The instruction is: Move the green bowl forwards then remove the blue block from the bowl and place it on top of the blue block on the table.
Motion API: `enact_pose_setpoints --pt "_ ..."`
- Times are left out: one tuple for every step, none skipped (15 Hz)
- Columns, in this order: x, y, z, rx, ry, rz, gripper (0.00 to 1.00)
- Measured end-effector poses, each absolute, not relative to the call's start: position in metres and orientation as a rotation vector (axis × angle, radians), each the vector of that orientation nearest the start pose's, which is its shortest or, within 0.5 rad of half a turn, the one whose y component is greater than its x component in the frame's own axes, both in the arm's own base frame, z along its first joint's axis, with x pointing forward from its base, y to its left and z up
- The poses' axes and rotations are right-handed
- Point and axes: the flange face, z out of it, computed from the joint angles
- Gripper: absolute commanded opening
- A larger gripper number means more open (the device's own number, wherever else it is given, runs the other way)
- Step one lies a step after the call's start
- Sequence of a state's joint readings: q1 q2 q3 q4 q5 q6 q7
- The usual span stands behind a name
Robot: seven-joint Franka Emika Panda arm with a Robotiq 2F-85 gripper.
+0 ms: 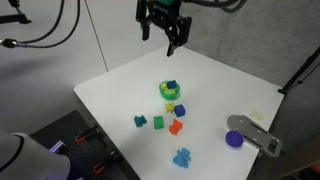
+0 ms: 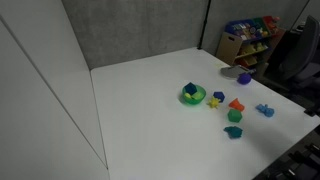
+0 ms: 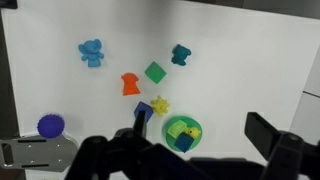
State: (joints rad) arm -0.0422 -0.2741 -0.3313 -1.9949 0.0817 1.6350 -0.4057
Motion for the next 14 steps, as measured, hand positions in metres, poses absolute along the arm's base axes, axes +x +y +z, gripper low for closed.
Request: enact_pose_setpoints --pt "0.433 -0.177 0.563 -2.946 -0.057 0.043 1.00" --pt "0.433 -0.177 0.564 -2.946 -0.057 0.042 1.00" --pt "0.433 -0.177 0.564 -2.947 -0.057 0.042 1.00" --pt "0.433 -0.177 0.563 -2.947 -0.057 0.044 1.00" --pt "0.434 -0.176 0.563 -2.949 -0.056 0.047 1.00" --pt "0.435 -0.175 0.562 -2.951 -0.059 0.051 1.00" --pt "0.437 -0.172 0.560 -2.953 -0.067 0.059 1.00" --pt "0.441 -0.167 0.558 -2.956 -0.076 0.067 1.00" --pt "0.446 -0.162 0.555 -2.961 -0.088 0.075 1.00" --pt "0.451 -0.155 0.552 -2.966 -0.101 0.083 1.00" --pt "0.458 -0.148 0.548 -2.972 -0.113 0.091 1.00" --pt "0.465 -0.142 0.545 -2.979 -0.118 0.096 1.00" --pt "0.473 -0.134 0.540 -2.989 -0.123 0.100 1.00" --pt "0.482 -0.127 0.536 -2.999 -0.128 0.100 1.00"
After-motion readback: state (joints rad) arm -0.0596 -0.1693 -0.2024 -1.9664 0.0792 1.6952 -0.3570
